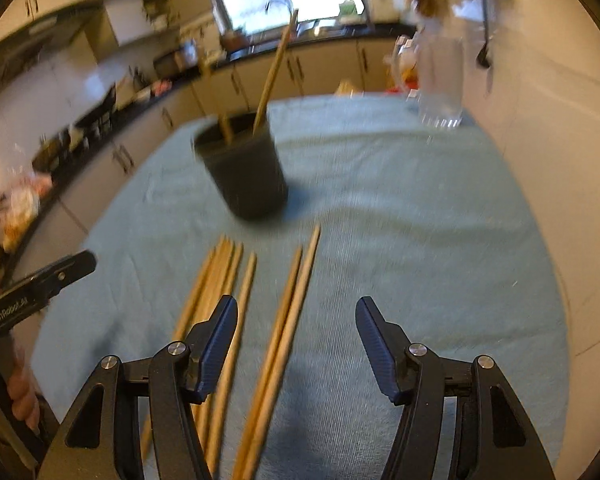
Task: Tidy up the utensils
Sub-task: 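Open the right gripper to release the chopstick and withdraw, then lower the left gripper onto a loose chopstick and close on it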
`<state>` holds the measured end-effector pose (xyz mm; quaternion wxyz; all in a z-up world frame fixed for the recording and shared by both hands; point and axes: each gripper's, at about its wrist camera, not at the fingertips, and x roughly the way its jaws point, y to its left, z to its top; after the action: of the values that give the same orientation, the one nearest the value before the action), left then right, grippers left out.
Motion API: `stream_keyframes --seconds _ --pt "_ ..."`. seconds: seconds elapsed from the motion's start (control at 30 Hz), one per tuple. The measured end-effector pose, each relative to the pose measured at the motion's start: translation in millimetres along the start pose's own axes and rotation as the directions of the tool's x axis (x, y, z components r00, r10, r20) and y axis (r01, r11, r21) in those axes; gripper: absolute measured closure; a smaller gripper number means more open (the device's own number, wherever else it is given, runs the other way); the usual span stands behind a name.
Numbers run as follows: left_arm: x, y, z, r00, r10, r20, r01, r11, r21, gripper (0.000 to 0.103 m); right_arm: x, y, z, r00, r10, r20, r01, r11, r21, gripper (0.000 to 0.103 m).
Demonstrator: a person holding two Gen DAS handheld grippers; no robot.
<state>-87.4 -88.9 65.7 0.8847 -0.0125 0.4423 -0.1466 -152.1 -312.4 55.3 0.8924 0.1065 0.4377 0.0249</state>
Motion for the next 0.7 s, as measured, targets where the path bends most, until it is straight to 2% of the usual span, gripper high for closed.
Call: stream_keyframes --seconds 0.13,0.2,0.27,0.33,0.4,0.47,0.57,0.7 --pt "23 -20 -8 0.998 -0.030 -0.050 0.033 0.998 0.060 0.052 22 3 -2 0.998 -0.033 -0.051 0.031 0.999 -0.033 0.041" --pt "33 -31 -12 0.997 -0.036 -0.074 0.043 0.994 0.099 0.057 28 3 -1 0.997 -0.051 -0.065 0.048 0.998 -0.049 0.046" --pt "43 -40 -15 0.995 -0.031 -0.100 0.044 0.990 0.132 0.069 35 4 -2 0.994 -0.075 -0.082 0.070 0.995 -0.069 0.056" --pt "54 -46 -19 0.992 -0.003 -0.122 0.022 0.988 0.156 0.076 40 5 -3 0.992 -0.085 -0.096 0.078 0.994 -0.079 0.062" --pt "55 -47 -18 0.994 0.007 -0.105 0.009 0.989 0.150 0.081 42 4 -2 0.993 -0.078 -0.090 0.071 0.994 -0.083 0.062" --pt "61 -44 -16 0.990 0.026 -0.138 -0.006 0.989 0.147 0.100 43 6 -1 0.993 -0.077 -0.092 0.069 0.994 -0.090 0.066" --pt "60 -37 -14 0.991 0.054 -0.125 -0.036 0.990 0.139 0.102 48 11 -1 0.986 -0.130 -0.105 0.116 0.985 -0.130 0.076" --pt "58 -20 -10 0.989 0.043 -0.141 -0.027 0.994 0.108 0.102 49 8 1 0.981 -0.148 -0.122 0.131 0.981 -0.143 0.076"
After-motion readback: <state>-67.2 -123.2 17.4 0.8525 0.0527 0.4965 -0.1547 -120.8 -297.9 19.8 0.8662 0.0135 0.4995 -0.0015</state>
